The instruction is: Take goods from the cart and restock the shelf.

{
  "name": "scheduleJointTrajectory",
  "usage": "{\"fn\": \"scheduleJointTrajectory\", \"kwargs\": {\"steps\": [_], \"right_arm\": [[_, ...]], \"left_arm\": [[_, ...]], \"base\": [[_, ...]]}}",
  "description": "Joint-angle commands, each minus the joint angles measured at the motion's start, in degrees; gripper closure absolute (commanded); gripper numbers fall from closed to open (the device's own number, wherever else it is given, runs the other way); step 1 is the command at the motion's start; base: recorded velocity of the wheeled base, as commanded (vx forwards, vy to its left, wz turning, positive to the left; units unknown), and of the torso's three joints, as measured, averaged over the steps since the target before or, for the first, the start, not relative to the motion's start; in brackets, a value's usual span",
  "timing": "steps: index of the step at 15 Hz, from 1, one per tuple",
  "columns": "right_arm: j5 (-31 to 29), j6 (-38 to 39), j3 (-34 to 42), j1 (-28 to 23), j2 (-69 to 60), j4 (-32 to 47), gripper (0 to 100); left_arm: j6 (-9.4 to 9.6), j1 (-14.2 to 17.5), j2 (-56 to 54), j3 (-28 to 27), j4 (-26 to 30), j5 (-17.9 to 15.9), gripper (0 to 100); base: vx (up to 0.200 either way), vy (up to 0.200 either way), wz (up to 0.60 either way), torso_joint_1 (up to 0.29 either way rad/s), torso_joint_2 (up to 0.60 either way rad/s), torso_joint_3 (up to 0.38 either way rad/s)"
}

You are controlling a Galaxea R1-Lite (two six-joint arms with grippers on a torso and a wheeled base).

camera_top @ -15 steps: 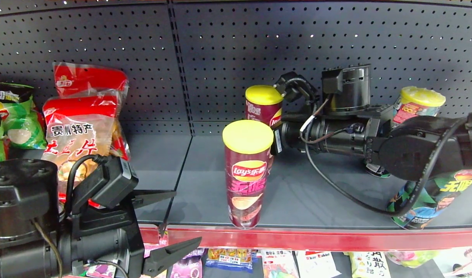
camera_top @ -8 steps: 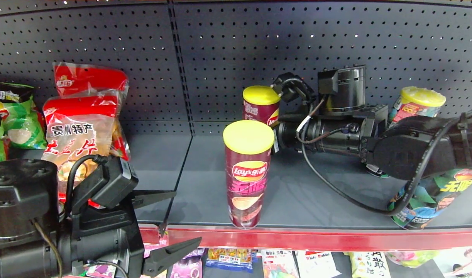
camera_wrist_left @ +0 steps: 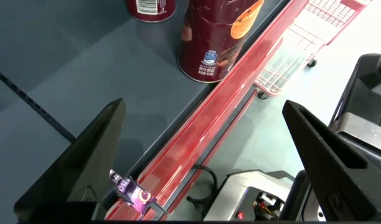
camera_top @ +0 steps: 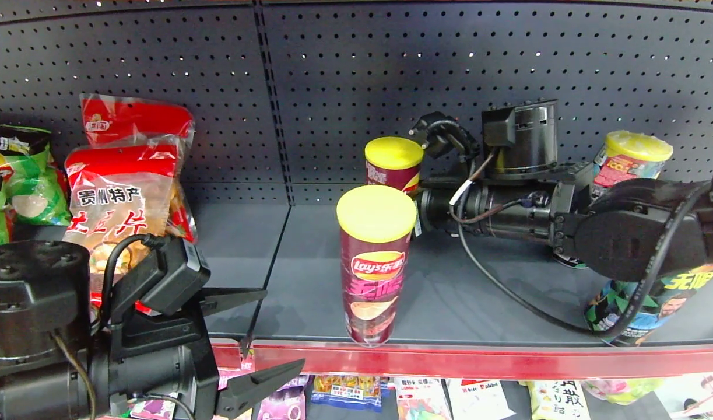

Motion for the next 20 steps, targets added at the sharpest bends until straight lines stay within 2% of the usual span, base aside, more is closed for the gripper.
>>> {"fn": "scheduleJointTrajectory", "kwargs": {"steps": [1, 12, 20], "right_arm": [[-0.85, -0.06, 1.43, 0.02, -2.61, 0.32, 0], [-2.78, -0.15, 8.37, 0.19, -13.24, 0.49, 0], [-2.78, -0.06, 26.30, 0.10, -33.37, 0.49, 0]], "left_arm": [[0.04, -0.01, 0.28, -0.09, -0.03, -0.10, 0], [0.04, -0.01, 1.42, -0.18, -0.12, -0.10, 0], [0.12, 0.52, 5.29, -1.59, -0.29, 0.07, 0]], "base": [[0.000, 0.000, 0.00, 0.000, 0.00, 0.000], [0.000, 0.000, 0.00, 0.000, 0.00, 0.000], [0.000, 0.000, 0.00, 0.000, 0.00, 0.000]]}}
